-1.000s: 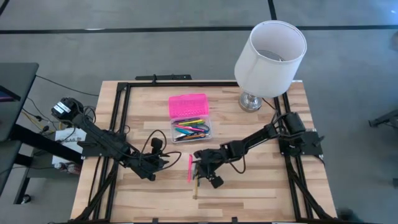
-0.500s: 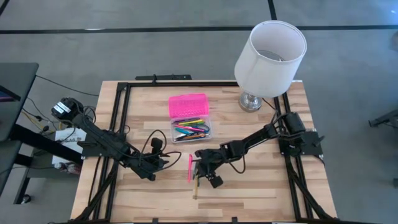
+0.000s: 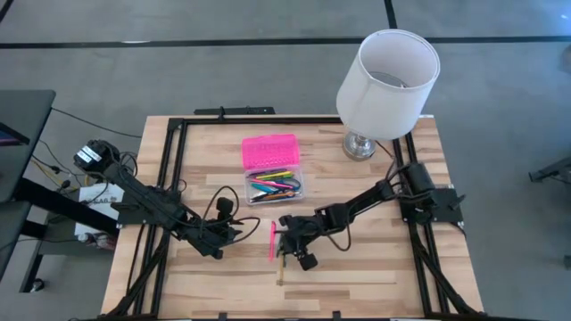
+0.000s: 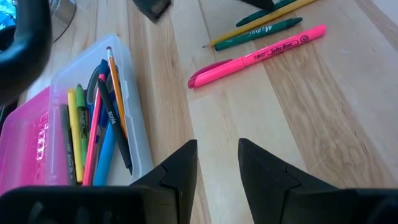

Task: Pick & place school supplies into a supply box
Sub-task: Put the right green crayon into the pink supply box

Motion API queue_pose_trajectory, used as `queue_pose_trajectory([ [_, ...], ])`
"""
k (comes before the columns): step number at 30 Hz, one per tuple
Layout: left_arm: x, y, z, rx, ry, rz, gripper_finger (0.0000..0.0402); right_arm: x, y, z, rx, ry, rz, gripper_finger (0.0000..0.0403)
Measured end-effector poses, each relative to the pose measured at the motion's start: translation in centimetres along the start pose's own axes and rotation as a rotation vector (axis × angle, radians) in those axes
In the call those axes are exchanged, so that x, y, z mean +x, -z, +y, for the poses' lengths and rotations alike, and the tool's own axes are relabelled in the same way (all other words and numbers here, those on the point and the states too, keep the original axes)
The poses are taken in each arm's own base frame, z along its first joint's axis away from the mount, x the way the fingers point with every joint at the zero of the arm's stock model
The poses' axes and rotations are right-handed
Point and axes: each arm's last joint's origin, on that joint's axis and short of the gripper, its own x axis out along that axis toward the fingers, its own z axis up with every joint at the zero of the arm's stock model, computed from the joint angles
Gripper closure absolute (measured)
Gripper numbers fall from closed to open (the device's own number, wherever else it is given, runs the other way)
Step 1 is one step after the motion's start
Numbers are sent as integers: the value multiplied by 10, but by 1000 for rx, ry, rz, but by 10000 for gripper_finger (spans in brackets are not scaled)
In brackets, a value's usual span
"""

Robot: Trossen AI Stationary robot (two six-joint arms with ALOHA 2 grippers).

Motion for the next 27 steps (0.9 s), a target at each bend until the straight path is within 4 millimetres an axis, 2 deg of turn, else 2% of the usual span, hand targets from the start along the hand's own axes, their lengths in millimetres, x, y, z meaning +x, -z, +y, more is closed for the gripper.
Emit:
queue_pose_trajectory([
  [4, 0, 1, 0, -5, 2, 5, 290, 15, 7, 0, -3, -11, -17, 348],
  [8, 0, 2, 0, -13, 2, 20, 290, 15, 9, 0, 32, -23, 2, 348],
  [21, 0, 4, 0, -16, 1, 34, 290, 2, 10, 3, 52, -27, 102, 348],
  [27, 0, 4, 0, -14, 2, 38, 290, -10, 1, 9, 23, -29, 103, 348],
])
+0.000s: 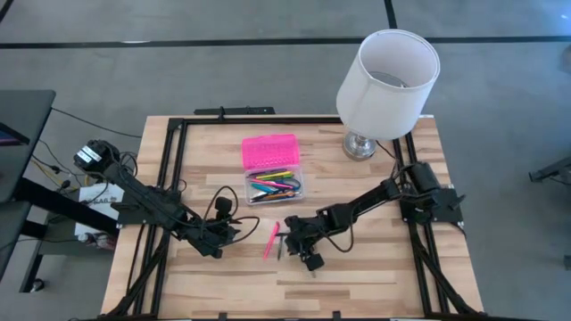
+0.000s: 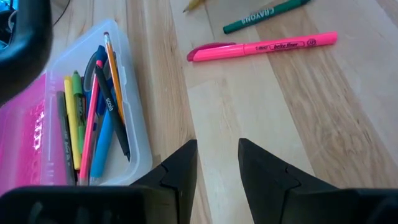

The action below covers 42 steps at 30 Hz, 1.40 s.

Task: Pick & place school supplies into a supply box
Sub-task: Put the right green crayon into the pink supply box

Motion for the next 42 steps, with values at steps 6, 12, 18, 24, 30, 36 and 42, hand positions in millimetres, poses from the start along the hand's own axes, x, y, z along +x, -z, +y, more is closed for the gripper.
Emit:
queue_pose_trajectory([
  [6, 0, 1, 0, -4, 1, 9, 290, -19, -10, 14, 65, 80, 43, 348],
  [12, 0, 2, 0, -9, 0, 17, 290, -42, -3, 35, 204, 198, 229, 348],
  [18, 0, 2, 0, -12, -1, 18, 290, -78, 6, 53, 594, 346, 368, 348],
  [24, 0, 2, 0, -19, -1, 19, 290, -119, 23, 82, 1047, 574, 550, 348],
  [30, 0, 4, 0, -40, -3, 34, 290, -137, 43, 108, 1295, 821, 758, 348],
  [36, 4, 16, -2, -28, -7, 57, 290, -132, 61, 121, 1377, 850, 802, 348],
  [42, 4, 16, -1, -26, -26, 43, 290, -131, 71, 123, 1410, 866, 851, 348],
])
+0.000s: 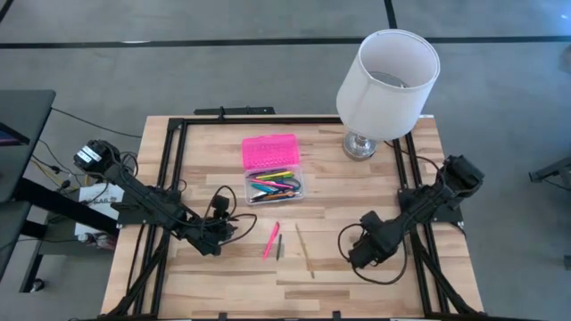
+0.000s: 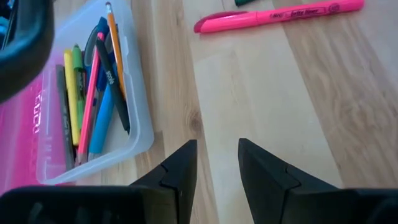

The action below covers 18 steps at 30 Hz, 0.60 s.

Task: Pick & place school supplies into a supply box
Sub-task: Put the right green crayon into the pink supply box

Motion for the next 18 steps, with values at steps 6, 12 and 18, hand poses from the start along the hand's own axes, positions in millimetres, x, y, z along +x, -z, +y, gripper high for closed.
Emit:
queue_pose_trajectory([
  [6, 0, -1, 0, 4, 1, -7, 290, 2, 1, 2, -2, -20, 23, 348],
  [12, 0, -1, 0, 76, -1, -7, 290, 2, 4, 2, 78, -18, 72, 348],
  [18, 0, -1, 2, 213, -68, -7, 290, 3, 19, 2, 262, 5, 186, 348],
])
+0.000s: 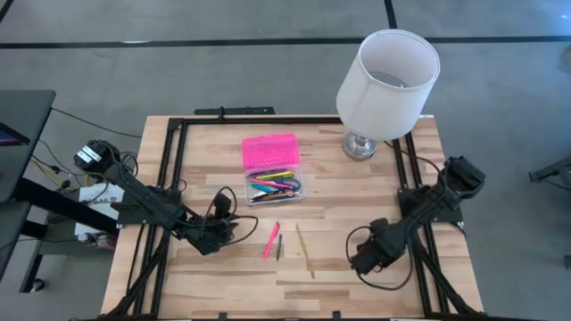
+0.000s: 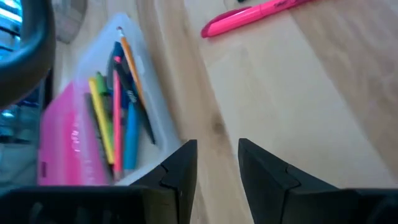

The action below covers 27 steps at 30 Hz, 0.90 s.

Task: Pick & place school supplies into a supply box
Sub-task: Put the right green crayon into the pink supply box

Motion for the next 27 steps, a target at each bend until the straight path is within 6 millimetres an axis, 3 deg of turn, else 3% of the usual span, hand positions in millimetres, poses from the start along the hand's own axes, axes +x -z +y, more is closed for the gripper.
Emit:
queue_pose_trajectory([
  [7, 0, -1, 1, 91, -18, -5, 291, 13, 14, 2, 76, 35, 1, 348],
  [16, 2, -6, 3, 67, -8, -48, 291, 44, 0, -9, 65, 182, -52, 371],
  [27, 2, -7, 3, 8, 9, -57, 290, 62, -14, -25, -15, 282, -30, 402],
])
